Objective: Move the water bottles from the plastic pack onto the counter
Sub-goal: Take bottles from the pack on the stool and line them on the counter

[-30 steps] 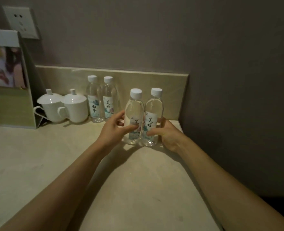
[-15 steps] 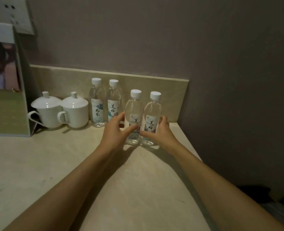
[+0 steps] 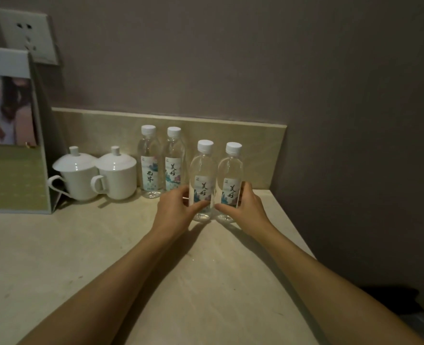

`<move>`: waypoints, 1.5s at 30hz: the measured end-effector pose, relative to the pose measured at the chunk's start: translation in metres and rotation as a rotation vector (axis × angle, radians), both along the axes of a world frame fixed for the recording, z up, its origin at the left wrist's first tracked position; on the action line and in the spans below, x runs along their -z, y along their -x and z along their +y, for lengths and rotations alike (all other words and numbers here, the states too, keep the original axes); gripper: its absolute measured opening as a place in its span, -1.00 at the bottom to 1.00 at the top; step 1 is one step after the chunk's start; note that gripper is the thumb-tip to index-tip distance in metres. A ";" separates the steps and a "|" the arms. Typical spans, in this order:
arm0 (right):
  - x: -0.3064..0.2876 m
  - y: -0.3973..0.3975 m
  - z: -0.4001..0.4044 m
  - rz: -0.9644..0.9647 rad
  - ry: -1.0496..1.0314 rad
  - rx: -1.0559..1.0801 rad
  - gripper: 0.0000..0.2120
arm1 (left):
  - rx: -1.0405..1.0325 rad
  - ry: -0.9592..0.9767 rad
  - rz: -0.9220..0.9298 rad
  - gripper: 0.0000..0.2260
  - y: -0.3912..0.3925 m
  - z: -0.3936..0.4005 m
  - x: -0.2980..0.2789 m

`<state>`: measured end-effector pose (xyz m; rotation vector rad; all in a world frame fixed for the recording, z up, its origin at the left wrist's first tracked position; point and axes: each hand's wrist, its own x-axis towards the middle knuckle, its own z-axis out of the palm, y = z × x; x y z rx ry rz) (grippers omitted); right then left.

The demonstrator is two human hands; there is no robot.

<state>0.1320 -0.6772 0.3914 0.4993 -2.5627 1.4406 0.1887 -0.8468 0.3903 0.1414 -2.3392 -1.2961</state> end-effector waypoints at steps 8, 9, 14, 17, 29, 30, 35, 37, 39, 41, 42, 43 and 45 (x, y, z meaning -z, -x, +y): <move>-0.001 0.004 -0.003 -0.006 0.001 -0.007 -0.47 | 0.002 -0.030 0.020 -0.66 0.005 0.002 0.002; -0.001 0.003 -0.003 -0.005 -0.001 -0.009 -0.47 | 0.003 -0.023 0.024 -0.66 0.005 0.002 0.002; -0.003 0.004 -0.003 -0.026 -0.021 -0.021 -0.47 | 0.018 -0.032 0.046 -0.66 0.003 0.001 0.002; -0.001 0.004 -0.005 -0.027 -0.026 -0.011 -0.49 | 0.013 -0.006 0.064 -0.66 0.003 0.002 0.002; 0.001 -0.001 -0.009 -0.036 -0.113 0.046 -0.41 | -0.027 0.035 0.069 -0.59 -0.001 0.005 0.007; 0.003 -0.002 -0.008 -0.025 -0.178 0.080 -0.37 | -0.073 0.043 0.056 -0.55 -0.001 0.005 0.008; 0.008 -0.002 -0.004 -0.045 -0.402 0.232 -0.34 | -0.307 0.182 -0.061 -0.50 -0.003 0.004 0.012; 0.009 0.000 -0.005 -0.030 -0.399 0.200 -0.43 | -0.289 0.190 -0.043 -0.55 -0.001 0.007 0.011; 0.010 0.000 -0.008 -0.008 -0.365 0.182 -0.49 | -0.281 0.197 -0.034 -0.58 0.002 0.010 0.009; 0.010 0.001 -0.011 -0.003 -0.342 0.181 -0.51 | -0.282 0.208 -0.054 -0.59 0.005 0.012 0.008; 0.009 0.001 -0.012 -0.004 -0.340 0.184 -0.51 | -0.282 0.217 -0.067 -0.60 0.007 0.012 0.008; 0.009 0.002 -0.013 -0.005 -0.340 0.186 -0.51 | -0.281 0.226 -0.072 -0.62 0.008 0.012 0.009; 0.008 0.005 -0.014 -0.004 -0.336 0.186 -0.53 | -0.273 0.238 -0.065 -0.65 0.010 0.012 0.010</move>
